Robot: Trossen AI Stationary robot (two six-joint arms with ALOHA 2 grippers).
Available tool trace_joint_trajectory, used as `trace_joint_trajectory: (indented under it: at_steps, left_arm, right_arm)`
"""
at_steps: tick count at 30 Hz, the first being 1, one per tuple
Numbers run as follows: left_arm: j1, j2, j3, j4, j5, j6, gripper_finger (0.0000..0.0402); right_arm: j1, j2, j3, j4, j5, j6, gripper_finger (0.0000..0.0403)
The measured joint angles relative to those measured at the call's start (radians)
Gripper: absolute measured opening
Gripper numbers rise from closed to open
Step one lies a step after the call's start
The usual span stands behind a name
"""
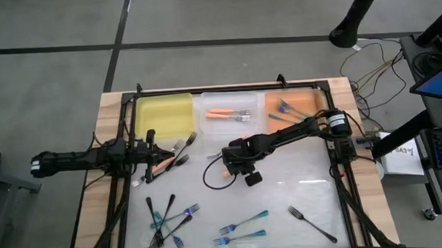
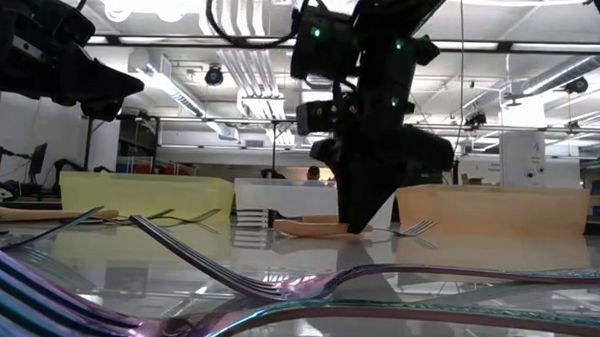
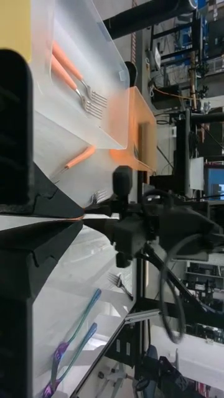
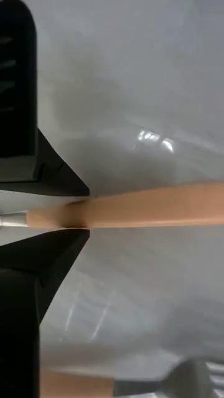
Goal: Sort silverware by color (type)
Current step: Put the orange fork into the transparent bin
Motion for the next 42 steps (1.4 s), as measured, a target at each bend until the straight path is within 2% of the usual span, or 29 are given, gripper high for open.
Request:
trace_joint_trajectory:
  at_steps: [7,11,15,22,27,29,33,37,42]
  left_arm:
    - [0.000,0.000,0.000,0.000,0.000,0.000,0.0000]
    - [0.000,0.000,0.000,0.000,0.000,0.000,0.0000]
    - [0.000,0.000,0.000,0.000,0.000,0.000,0.0000]
    - [0.000,0.000,0.000,0.000,0.000,0.000,0.0000]
    - [0.000,0.000,0.000,0.000,0.000,0.000,0.0000]
    - [0.000,0.000,0.000,0.000,0.000,0.000,0.0000]
    - [0.000,0.000,0.000,0.000,0.000,0.000,0.0000]
    - [0.000,0.000,0.000,0.000,0.000,0.000,0.0000]
    - [0.000,0.000,0.000,0.000,0.000,0.000,0.0000]
  right_arm:
    - [-0.019,0.042,0.004,-0.002,-0.010,0.088,0.0086]
    - [-0.019,0.039,0.003,-0.005,-0.012,0.124,0.0067]
    - [-0.019,0.015,0.001,-0.007,-0.012,0.124,0.0035]
    - [-0.022,-0.057,0.024,-0.010,0.003,0.122,0.0035]
    - [-0.025,-0.121,0.057,-0.006,0.012,0.050,0.0035]
    - [-0.033,-0.141,0.071,0.002,0.070,0.031,0.0035]
    - [-0.082,-0.171,0.083,0.040,0.207,-0.034,0.0035]
    - [-0.161,-0.172,0.082,0.126,0.210,-0.107,0.0035]
    - [-0.274,-0.162,0.082,0.212,0.207,-0.106,0.0036]
